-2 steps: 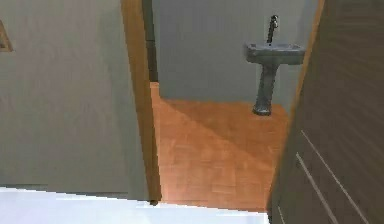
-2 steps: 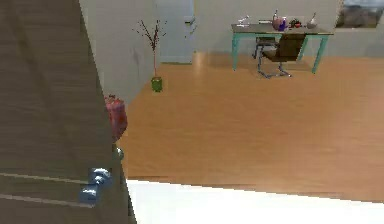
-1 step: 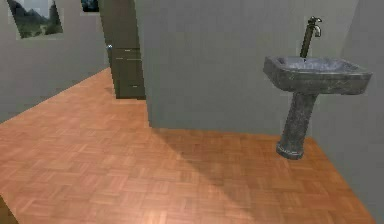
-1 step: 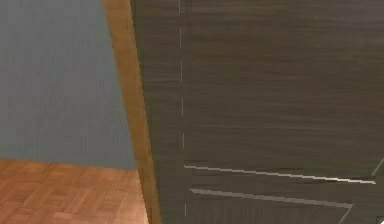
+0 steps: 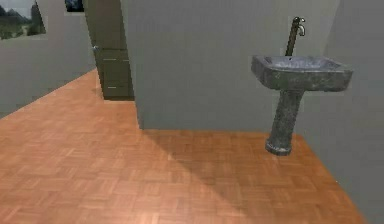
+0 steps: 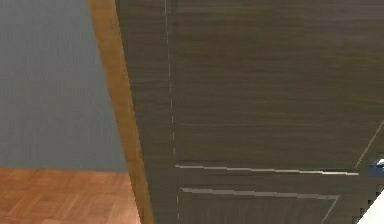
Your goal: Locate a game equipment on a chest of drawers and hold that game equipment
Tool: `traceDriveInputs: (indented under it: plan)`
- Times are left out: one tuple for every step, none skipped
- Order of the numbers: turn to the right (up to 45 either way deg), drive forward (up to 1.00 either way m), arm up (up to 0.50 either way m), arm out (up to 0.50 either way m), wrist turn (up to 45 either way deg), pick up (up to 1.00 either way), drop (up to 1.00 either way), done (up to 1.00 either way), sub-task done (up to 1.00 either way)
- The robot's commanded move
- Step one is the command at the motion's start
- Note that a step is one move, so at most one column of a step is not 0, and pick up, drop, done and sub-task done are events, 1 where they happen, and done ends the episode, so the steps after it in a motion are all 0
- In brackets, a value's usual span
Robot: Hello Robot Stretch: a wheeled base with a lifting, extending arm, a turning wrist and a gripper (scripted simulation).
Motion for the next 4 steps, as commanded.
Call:
traceDriveInputs:
  plan:
    - [0.0,0.2,0.0,0.0,0.0,0.0,0.0,0.0,0.0]
    - [-33.0,0.0,0.0,0.0,0.0,0.0,0.0,0.0,0.0]
    - [0.0,1.0,0.0,0.0,0.0,0.0,0.0,0.0,0.0]
    - [0.0,1.0,0.0,0.0,0.0,0.0,0.0,0.0,0.0]
